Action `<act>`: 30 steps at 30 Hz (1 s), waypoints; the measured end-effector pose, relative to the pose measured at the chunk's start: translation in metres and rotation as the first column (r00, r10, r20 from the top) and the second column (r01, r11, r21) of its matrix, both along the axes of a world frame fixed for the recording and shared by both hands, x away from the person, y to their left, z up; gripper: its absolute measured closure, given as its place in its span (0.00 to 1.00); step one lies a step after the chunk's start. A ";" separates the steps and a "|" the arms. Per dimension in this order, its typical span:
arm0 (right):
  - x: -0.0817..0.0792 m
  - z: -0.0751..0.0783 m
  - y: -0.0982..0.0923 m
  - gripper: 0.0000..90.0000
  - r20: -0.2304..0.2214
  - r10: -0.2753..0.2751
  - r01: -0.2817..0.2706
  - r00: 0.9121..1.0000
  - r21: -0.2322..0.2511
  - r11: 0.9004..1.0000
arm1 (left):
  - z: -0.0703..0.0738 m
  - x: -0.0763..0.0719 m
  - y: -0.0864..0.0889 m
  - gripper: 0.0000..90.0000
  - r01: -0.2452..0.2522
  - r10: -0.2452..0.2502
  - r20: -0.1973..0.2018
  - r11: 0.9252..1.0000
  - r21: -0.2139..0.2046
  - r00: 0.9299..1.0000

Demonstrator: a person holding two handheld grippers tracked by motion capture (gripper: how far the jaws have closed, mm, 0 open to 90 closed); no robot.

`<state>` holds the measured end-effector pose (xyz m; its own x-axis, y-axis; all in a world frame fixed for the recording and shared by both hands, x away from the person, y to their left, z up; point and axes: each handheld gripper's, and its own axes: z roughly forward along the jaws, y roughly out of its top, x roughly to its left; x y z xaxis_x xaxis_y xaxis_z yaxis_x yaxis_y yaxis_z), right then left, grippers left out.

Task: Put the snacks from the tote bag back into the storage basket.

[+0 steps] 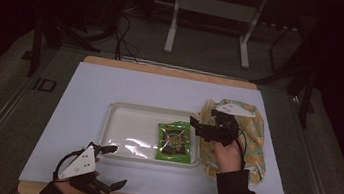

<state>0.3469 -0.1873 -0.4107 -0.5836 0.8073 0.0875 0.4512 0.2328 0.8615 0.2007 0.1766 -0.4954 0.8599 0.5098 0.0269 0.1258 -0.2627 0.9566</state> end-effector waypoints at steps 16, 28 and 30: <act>-0.005 -0.002 -0.039 0.16 0.040 0.009 -0.007 0.999 -0.047 0.999 | 0.000 0.000 0.000 0.00 0.001 -0.001 -0.002 1.000 0.003 1.000; -0.019 -0.011 -0.076 0.16 0.069 -0.045 0.049 0.997 -0.044 0.998 | 0.000 0.000 0.000 0.00 -0.003 0.003 -0.003 1.000 0.004 1.000; -0.022 -0.015 -0.085 0.17 0.074 -0.057 0.060 0.996 -0.045 0.997 | 0.000 0.000 0.000 0.00 -0.003 0.003 -0.002 1.000 0.004 1.000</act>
<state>0.3246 -0.2720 -0.4256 -0.5386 0.8426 0.0074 0.4021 0.2493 0.8810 0.2010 0.1763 -0.4958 0.8583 0.5124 0.0272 0.1288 -0.2665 0.9552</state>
